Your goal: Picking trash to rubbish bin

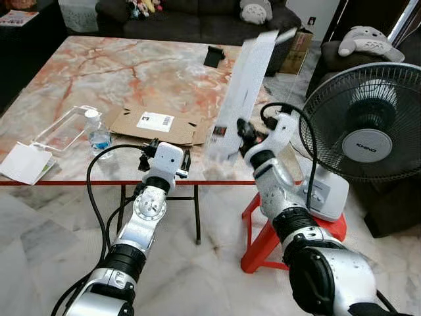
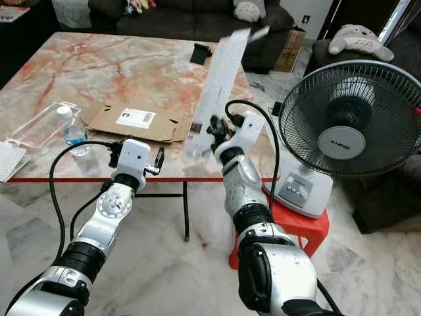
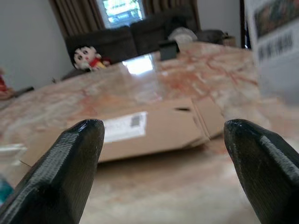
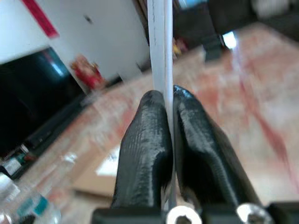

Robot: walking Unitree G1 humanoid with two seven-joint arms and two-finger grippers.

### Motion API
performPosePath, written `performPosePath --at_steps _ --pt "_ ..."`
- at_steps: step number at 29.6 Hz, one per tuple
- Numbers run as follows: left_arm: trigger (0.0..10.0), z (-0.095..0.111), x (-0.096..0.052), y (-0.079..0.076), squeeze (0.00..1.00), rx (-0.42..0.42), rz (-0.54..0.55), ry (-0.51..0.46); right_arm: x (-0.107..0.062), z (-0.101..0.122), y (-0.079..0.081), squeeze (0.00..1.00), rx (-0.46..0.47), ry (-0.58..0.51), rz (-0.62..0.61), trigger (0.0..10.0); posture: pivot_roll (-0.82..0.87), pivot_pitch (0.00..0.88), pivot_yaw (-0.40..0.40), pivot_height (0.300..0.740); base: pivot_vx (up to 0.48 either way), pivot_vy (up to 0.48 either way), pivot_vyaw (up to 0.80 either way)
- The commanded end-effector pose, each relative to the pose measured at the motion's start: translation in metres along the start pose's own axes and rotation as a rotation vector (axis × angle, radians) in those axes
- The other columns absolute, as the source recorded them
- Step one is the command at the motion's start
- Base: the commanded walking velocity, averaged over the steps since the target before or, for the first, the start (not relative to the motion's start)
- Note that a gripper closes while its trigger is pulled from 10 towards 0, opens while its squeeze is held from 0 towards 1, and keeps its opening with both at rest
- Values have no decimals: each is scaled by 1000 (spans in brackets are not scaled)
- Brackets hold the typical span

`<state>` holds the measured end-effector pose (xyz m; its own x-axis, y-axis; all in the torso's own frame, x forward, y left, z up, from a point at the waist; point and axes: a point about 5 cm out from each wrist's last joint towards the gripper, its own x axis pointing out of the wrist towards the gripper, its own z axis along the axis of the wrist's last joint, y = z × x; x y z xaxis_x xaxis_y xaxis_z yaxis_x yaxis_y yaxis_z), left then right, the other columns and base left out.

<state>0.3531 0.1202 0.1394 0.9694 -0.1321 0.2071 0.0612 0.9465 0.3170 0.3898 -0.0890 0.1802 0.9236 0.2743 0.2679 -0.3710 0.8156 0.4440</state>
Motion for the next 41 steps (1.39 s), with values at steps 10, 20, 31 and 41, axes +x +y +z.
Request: performPosePath --at_steps 10,20,31,41 --pt "10000 12 6 14 0 -37 77 -84 -32 -5 -8 0 -416 -101 23 10000 -2 0 -41 740 0 0 0" --pt "10000 0 -5 27 0 -20 105 -69 -64 -16 -27 0 -484 -99 -56 10000 -39 0 -21 740 0 0 0" --pt "10000 0 -6 16 0 -20 58 -83 -63 -14 -27 0 -452 -115 -105 10000 -49 0 -7 740 0 0 0" --pt "10000 -2 -9 14 0 -27 44 -80 -69 -15 -35 0 -448 -95 -155 10000 -50 0 -8 740 0 0 0"
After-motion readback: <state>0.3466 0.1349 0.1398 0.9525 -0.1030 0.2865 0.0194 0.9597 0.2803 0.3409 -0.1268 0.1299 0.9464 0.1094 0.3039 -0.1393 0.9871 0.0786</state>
